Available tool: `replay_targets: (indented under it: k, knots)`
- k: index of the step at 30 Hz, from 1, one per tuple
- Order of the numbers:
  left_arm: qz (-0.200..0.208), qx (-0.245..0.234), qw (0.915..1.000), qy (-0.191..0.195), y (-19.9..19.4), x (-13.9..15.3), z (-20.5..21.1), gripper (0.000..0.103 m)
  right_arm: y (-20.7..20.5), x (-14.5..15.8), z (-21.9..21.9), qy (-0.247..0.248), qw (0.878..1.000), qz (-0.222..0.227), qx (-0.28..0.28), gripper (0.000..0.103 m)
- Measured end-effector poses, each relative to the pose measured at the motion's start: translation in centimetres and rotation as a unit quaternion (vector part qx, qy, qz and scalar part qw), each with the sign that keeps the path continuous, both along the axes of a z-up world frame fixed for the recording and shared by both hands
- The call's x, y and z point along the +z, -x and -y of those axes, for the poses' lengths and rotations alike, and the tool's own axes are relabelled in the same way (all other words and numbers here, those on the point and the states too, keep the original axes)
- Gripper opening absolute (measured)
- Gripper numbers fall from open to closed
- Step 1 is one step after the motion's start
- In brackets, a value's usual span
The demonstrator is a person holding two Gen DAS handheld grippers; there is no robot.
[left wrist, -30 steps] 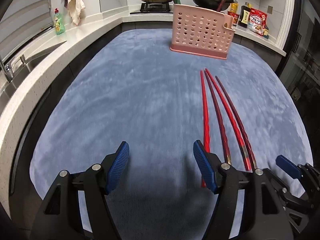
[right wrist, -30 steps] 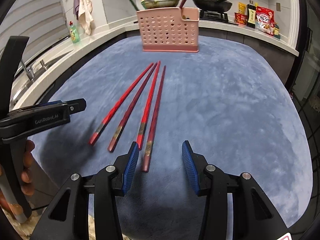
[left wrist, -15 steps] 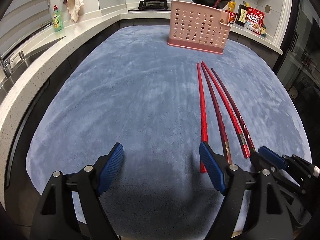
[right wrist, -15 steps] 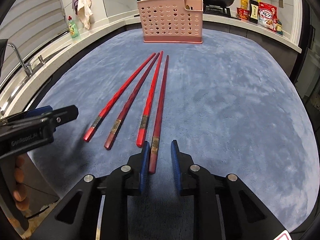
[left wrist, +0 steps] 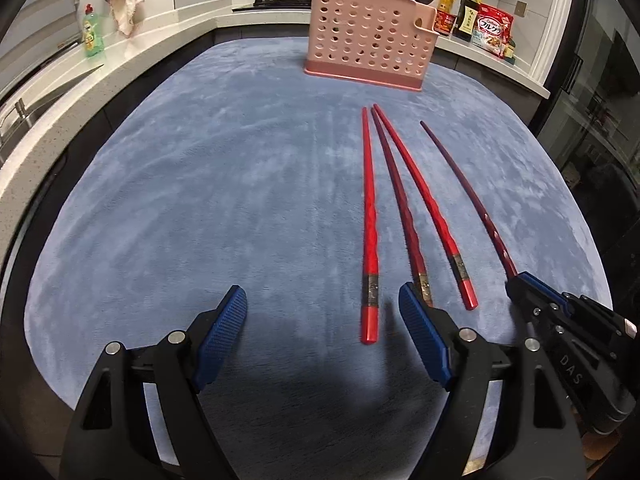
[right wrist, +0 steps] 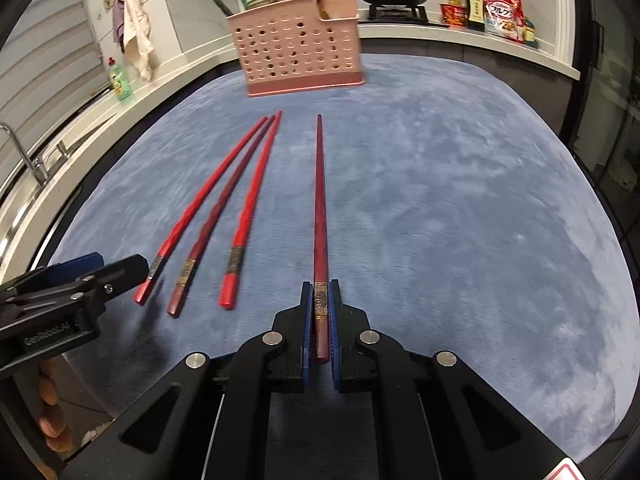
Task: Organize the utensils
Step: 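Grasp a red chopstick with the right tool while the left tool grasps another red one, then carry both red chopsticks to the pink holder and open both tools over it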
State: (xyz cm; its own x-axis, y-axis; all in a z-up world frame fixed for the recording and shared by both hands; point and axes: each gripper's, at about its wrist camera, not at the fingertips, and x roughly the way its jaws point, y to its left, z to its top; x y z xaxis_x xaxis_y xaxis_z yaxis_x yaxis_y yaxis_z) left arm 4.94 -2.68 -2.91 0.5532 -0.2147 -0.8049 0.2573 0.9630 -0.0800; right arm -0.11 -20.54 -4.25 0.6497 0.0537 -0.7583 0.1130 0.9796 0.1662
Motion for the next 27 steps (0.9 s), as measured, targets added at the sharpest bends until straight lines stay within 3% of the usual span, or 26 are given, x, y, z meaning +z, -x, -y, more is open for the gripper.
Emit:
replay_targets:
  k: [9, 15, 27]
  knots:
    - [0.022, -0.014, 0.9993, -0.027, 0.2, -0.9, 1.1, 0.048, 0.0, -0.1, 0.2, -0.005, 1.000, 0.000, -0.002, 0.007]
    - [0.014, -0.010, 0.9998, 0.000, -0.1, -0.7, 0.3, 0.012, 0.1, -0.2, 0.2, -0.005, 1.000, 0.000, -0.003, 0.007]
    - [-0.015, -0.011, 0.9993, 0.032, 0.1, 0.5, -0.8, 0.008, 0.7, 0.9, 0.3, -0.003, 1.000, 0.011, -0.002, 0.007]
